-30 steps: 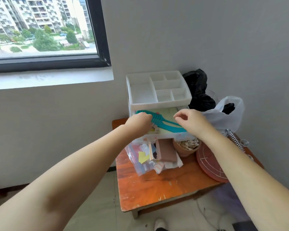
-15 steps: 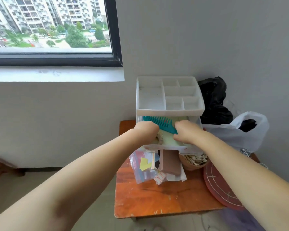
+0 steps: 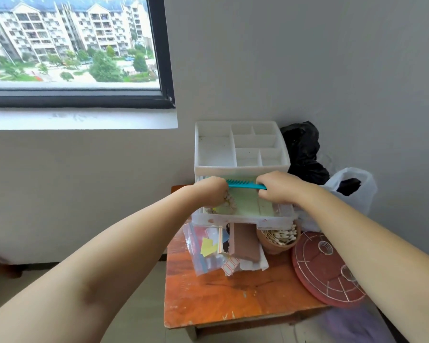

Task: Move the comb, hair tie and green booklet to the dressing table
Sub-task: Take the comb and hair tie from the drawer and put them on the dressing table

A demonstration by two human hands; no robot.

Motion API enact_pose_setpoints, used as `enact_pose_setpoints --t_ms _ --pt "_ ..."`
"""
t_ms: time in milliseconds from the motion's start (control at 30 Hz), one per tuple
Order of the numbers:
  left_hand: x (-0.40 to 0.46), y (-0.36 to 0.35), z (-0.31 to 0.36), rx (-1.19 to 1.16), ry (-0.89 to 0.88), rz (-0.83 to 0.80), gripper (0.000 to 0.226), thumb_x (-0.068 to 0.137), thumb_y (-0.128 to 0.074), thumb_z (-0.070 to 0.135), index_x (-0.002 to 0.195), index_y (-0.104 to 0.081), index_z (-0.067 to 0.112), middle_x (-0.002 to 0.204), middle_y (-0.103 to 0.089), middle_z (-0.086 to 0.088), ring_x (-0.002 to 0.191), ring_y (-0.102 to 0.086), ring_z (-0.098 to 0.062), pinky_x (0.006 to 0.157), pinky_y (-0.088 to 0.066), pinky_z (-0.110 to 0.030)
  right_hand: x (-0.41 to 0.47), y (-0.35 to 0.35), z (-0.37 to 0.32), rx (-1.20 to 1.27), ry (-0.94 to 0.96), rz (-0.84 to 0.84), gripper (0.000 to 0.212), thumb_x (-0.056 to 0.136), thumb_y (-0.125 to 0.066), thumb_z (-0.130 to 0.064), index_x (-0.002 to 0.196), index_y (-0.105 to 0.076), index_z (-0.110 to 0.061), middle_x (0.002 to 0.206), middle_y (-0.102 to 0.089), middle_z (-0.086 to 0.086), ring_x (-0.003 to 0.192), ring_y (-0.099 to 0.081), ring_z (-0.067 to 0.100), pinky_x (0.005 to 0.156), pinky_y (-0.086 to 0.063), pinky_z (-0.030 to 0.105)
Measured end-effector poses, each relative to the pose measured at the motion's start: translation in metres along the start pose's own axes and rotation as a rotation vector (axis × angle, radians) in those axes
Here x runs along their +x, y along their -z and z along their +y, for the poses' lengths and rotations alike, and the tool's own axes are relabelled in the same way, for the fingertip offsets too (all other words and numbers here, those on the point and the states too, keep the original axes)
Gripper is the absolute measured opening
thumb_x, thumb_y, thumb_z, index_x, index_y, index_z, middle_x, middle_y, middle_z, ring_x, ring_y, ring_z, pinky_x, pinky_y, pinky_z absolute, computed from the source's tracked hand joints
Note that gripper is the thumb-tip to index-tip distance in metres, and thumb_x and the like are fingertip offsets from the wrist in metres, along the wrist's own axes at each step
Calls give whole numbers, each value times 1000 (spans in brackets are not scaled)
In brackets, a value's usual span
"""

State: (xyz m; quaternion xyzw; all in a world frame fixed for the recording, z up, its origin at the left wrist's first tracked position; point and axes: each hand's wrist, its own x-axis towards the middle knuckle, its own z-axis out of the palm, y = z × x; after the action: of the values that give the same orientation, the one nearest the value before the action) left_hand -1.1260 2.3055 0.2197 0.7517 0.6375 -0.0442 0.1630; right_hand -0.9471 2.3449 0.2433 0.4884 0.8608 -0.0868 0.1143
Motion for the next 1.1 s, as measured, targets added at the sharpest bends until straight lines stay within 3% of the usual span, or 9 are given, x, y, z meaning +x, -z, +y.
enact_pose_setpoints --t_ms 133,267,367,467,600,700,767,933,1100 --pt "0 18 -6 -150 -20 31 15 86 -52 16 84 -64 7 75 -57 -4 69 -52 -24 64 -47 -32 -22 0 8 74 -60 13 23 89 -45 -23 66 -43 -28 70 -53 -2 60 -50 17 52 -38 31" --pt "-6 29 -16 -319 -46 102 28 86 -56 19 58 -51 17 59 -52 5 51 -49 -12 46 -37 -20 -48 -6 3 172 -152 60 17 89 -46 -22 72 -50 -25 69 -54 -2 60 -51 17 54 -40 33" --pt "-13 33 -12 -418 -102 130 26 87 -56 18 60 -55 16 59 -54 4 47 -48 -10 37 -36 -13 -75 -13 -7 211 -283 163 14 88 -46 -25 74 -50 -26 67 -53 -3 55 -50 14 49 -39 32" --pt "-25 35 5 -486 -199 133 17 87 -54 18 73 -60 11 65 -57 2 52 -52 -10 43 -40 -17 -117 -33 -22 299 -464 320 15 88 -45 -27 74 -48 -28 75 -60 -1 56 -55 16 49 -47 37" --pt "-52 25 43 -549 -328 113 27 85 -52 17 59 -46 16 56 -48 1 49 -46 -11 40 -37 -18 -181 -73 -49 279 -725 548 15 90 -47 -34 80 -52 -23 90 -69 4 58 -53 18 45 -31 25" --pt "-75 0 82 -450 -450 11 31 85 -54 17 56 -42 16 56 -43 1 51 -43 -12 45 -33 -23 -236 -105 -70 261 -948 617 23 92 -47 -35 99 -59 -17 102 -70 7 77 -63 28 44 -26 19" --pt "-92 -24 110 -400 -536 -85 26 85 -55 18 61 -47 14 60 -49 -1 56 -47 -16 48 -37 -26 -275 -130 -86 240 -1069 626 22 92 -46 -32 100 -56 -15 105 -68 9 87 -65 31 52 -34 24" --pt "-164 -102 179 -250 -779 -277 29 80 -58 17 54 -44 15 58 -48 1 69 -50 -25 50 -33 -28 -378 -205 -159 122 -1351 511 24 92 -50 -28 108 -56 -12 104 -65 9 89 -65 28 61 -48 35" --pt "-267 -191 217 8 -1075 -370 21 87 -51 23 96 -63 8 99 -67 -13 94 -62 -31 78 -48 -34 -473 -281 -275 161 -1759 400 14 86 -57 -14 98 -60 -7 91 -69 15 84 -65 33 70 -43 39"
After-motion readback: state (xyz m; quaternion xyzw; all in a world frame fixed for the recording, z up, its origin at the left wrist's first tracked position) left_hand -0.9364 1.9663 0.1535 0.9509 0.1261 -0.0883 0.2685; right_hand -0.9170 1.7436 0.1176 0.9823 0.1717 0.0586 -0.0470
